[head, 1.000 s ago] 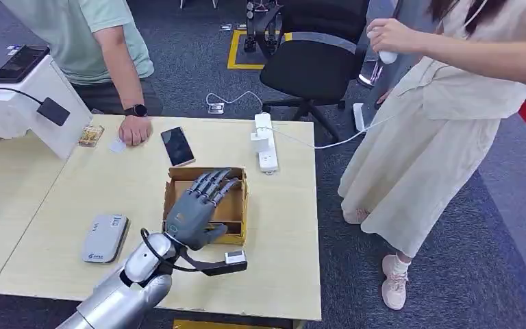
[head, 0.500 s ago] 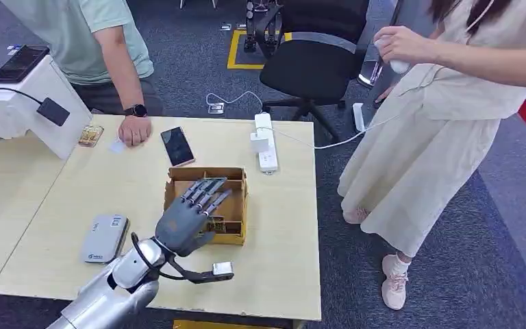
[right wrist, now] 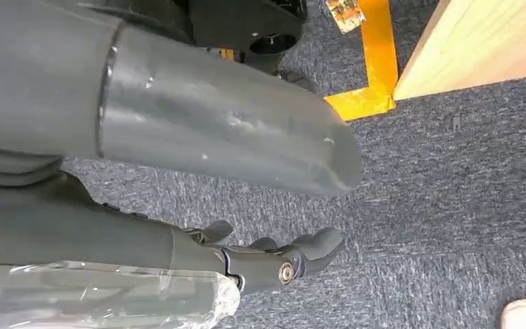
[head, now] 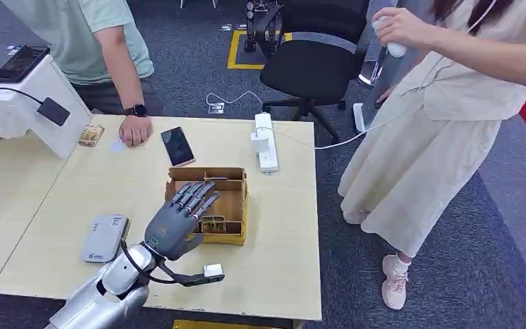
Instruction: Pass the card to the sensor for recognition and then transmit it.
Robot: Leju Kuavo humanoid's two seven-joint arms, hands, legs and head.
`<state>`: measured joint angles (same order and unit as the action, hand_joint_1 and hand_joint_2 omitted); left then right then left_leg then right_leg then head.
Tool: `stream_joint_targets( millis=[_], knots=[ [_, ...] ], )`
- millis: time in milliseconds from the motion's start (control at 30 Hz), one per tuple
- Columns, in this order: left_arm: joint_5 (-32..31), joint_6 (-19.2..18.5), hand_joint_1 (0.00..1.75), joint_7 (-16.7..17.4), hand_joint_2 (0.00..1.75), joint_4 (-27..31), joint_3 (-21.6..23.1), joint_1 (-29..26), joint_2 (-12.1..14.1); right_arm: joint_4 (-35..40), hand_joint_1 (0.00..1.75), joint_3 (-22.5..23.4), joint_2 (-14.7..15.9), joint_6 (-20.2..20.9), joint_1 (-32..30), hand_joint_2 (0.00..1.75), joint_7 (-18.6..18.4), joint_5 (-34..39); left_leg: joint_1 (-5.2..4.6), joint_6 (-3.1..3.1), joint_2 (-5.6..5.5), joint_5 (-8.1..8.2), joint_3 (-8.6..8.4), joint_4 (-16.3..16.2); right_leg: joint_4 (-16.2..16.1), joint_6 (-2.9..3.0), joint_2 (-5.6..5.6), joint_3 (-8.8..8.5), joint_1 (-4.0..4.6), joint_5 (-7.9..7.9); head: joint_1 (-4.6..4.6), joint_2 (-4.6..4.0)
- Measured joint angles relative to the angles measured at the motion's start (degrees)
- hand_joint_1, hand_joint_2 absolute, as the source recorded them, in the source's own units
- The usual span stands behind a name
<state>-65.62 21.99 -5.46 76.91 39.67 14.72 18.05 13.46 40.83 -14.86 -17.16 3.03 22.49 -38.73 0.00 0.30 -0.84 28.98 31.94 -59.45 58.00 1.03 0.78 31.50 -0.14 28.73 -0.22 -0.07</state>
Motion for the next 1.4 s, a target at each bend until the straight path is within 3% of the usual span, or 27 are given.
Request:
stream_joint_targets(
  millis=[533,1167,1400],
  knots=[
    [-1.8,2.0,0.0,1.0,1.75,0.4,-1.1,2.0,-1.7,0.0,0.0,0.0,0.1,-0.2,0.0,0.0,0.0,-0.3,0.0,0.0,0.0,0.0,-0.01,0.0,0.0,0.0,0.01,0.01,0.0,0.0,0.0,0.02],
    [-2.5,1.7,0.0,1.9,1.75,1.4,-1.6,7.2,-2.5,0.0,0.0,-0.4,0.1,-0.2,0.2,0.0,0.3,-0.4,0.0,0.0,0.0,-0.01,-0.01,0.0,0.0,0.0,0.0,0.0,0.0,-0.01,0.02,0.0],
    [-2.9,0.8,0.0,1.9,1.75,0.7,-1.6,9.5,-4.0,0.0,0.0,-0.7,0.2,-0.3,0.3,0.0,0.3,-0.7,0.0,0.0,0.0,-0.01,-0.01,0.0,0.0,0.0,0.0,0.0,0.0,-0.01,0.02,0.02]
  ],
)
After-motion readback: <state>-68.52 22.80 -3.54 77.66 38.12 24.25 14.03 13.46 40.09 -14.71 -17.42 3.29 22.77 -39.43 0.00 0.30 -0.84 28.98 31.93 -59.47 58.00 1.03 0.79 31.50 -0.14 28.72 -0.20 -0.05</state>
